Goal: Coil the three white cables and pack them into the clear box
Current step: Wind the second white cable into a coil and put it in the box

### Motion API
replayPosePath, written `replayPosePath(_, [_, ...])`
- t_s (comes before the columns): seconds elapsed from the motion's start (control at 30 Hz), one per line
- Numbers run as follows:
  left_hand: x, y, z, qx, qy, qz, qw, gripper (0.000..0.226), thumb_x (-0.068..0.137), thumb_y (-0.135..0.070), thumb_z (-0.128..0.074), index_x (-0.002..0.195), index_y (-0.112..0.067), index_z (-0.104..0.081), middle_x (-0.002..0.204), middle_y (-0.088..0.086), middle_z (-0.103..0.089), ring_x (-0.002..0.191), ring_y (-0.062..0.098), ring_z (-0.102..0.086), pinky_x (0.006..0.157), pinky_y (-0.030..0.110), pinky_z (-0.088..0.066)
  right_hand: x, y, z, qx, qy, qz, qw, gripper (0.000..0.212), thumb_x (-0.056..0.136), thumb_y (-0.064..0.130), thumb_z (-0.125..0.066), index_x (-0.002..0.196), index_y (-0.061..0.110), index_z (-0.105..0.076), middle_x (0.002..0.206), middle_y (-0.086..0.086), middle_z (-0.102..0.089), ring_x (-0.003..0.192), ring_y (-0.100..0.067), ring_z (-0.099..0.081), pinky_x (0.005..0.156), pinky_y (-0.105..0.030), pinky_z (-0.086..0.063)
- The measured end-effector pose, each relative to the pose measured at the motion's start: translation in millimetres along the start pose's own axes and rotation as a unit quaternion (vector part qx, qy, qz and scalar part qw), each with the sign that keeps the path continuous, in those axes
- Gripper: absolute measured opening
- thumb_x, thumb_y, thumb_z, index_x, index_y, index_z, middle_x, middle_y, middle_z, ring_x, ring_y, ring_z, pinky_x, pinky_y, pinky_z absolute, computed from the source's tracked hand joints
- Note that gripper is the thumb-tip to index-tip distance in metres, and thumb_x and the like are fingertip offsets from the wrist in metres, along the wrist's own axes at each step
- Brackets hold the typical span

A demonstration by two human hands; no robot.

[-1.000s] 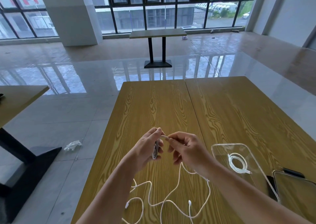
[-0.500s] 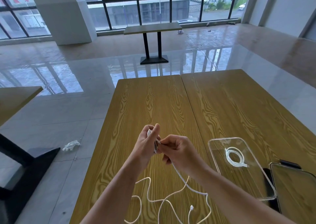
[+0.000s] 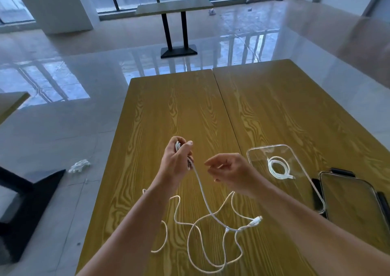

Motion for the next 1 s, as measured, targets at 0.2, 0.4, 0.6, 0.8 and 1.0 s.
replayPosePath(0.2, [0, 5, -4, 0.02, -0.004, -0.001, 1.0, 0.021, 0.098, -0.014, -0.051, 0.078, -0.017, -0.047, 0.063, 0.003, -0.053, 0.058, 0.017, -0.051, 0.046, 0.027, -0.042, -36, -64, 19, -0.162, 0.01, -0.087, 0.983, 0.009, 0.096, 0.024, -0.062, 0.101, 0.028, -0.069, 0.077, 0.012, -0.062, 0.058, 0.009, -0.056, 0.055, -0.008, -0.043])
replayPosePath(0.4, [-1, 10, -7, 0.018, -0.026, 0.004, 1.0, 0.02, 0.098, -0.012, -0.05, 0.079, -0.016, -0.046, 0.062, 0.001, -0.052, 0.056, 0.015, -0.05, 0.048, 0.028, -0.042, -69, -104, 19, -0.226, 0.199, -0.222, 0.927, 0.033, 0.094, 0.038, -0.062, 0.127, 0.035, -0.062, 0.123, 0.013, -0.065, 0.111, -0.006, -0.061, 0.098, -0.028, -0.051])
replayPosePath(0.6, [0, 12, -3, 0.03, -0.043, 0.005, 0.999, 0.018, 0.098, -0.015, -0.05, 0.08, -0.017, -0.046, 0.067, 0.002, -0.052, 0.057, 0.014, -0.05, 0.047, 0.028, -0.042, -81, -125, 15, -0.286, 0.265, -0.252, 0.886, 0.041, 0.088, 0.019, -0.071, 0.123, 0.037, -0.062, 0.126, 0.013, -0.061, 0.114, -0.009, -0.059, 0.1, -0.033, -0.05])
replayPosePath(0.8, [-1, 16, 4, 0.027, -0.076, 0.008, 0.997, 0.019, 0.097, -0.014, -0.052, 0.08, -0.018, -0.044, 0.07, 0.004, -0.048, 0.058, 0.013, -0.048, 0.047, 0.028, -0.042, -75, -127, 18, -0.232, 0.186, -0.187, 0.936, 0.011, 0.093, 0.022, -0.067, 0.098, 0.032, -0.067, 0.086, 0.008, -0.064, 0.069, -0.004, -0.055, 0.062, -0.018, -0.048])
replayPosePath(1.0, [-4, 27, 12, 0.083, -0.085, -0.002, 0.993, 0.02, 0.096, -0.02, -0.055, 0.081, -0.017, -0.042, 0.075, 0.008, -0.047, 0.057, 0.016, -0.046, 0.046, 0.025, -0.045, -71, -117, 21, -0.195, 0.123, -0.112, 0.967, 0.021, 0.091, 0.032, -0.069, 0.095, 0.046, -0.053, 0.093, 0.008, -0.069, 0.085, -0.006, -0.068, 0.08, -0.03, -0.06])
Point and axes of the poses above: each hand's wrist, its own x-axis towards the middle knuckle, its own z-axis out of the back of the hand, y = z × x, the point moved 5 cm from there along x, towards the middle knuckle
